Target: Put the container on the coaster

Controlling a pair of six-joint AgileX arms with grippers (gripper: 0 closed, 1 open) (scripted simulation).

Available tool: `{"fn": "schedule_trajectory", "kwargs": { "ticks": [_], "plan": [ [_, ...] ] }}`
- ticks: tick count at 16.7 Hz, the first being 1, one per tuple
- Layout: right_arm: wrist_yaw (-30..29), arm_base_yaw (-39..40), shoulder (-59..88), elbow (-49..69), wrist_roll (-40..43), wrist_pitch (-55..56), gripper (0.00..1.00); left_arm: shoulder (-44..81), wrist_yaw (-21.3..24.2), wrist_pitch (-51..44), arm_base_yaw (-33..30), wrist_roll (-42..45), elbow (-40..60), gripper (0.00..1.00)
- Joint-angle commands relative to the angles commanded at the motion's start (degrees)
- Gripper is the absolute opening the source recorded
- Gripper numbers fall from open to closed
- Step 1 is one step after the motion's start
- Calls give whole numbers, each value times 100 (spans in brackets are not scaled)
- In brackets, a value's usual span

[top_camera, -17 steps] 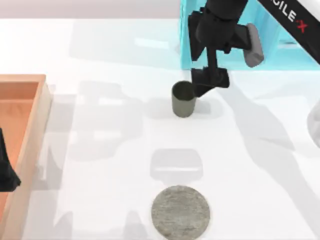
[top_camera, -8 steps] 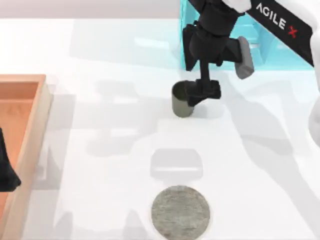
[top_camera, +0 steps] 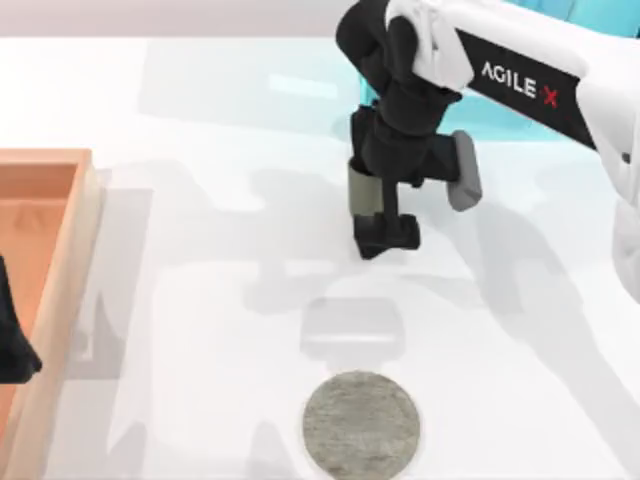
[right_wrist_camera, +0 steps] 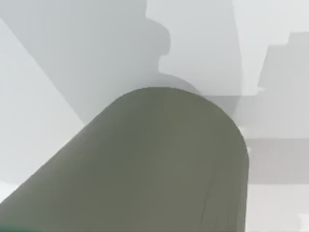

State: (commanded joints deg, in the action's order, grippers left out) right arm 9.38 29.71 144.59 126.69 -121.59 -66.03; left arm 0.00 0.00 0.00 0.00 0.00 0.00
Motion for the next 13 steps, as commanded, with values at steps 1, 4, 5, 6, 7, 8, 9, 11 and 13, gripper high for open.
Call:
{"fn": "schedule_trajectory", "kwargs": {
  "ticks": [1,4,5,6,7,8,9,11,13],
  "plan": [
    [0,0,0,0,0,0,100,0,0,0,0,0,0,100],
    [0,0,0,0,0,0,92,0,0,0,0,0,0,100],
    [0,0,0,0,0,0,85,0,0,0,0,0,0,100],
    [0,0,0,0,0,0,77,0,0,0,0,0,0,100],
    [0,0,0,0,0,0,70,0,0,0,0,0,0,100],
    [0,0,0,0,0,0,62,0,0,0,0,0,0,100],
    [0,0,0,0,0,0,55,0,0,0,0,0,0,100],
    [0,0,0,0,0,0,40,0,0,0,0,0,0,100],
    [0,0,0,0,0,0,25,0,0,0,0,0,0,100]
  ]
}}
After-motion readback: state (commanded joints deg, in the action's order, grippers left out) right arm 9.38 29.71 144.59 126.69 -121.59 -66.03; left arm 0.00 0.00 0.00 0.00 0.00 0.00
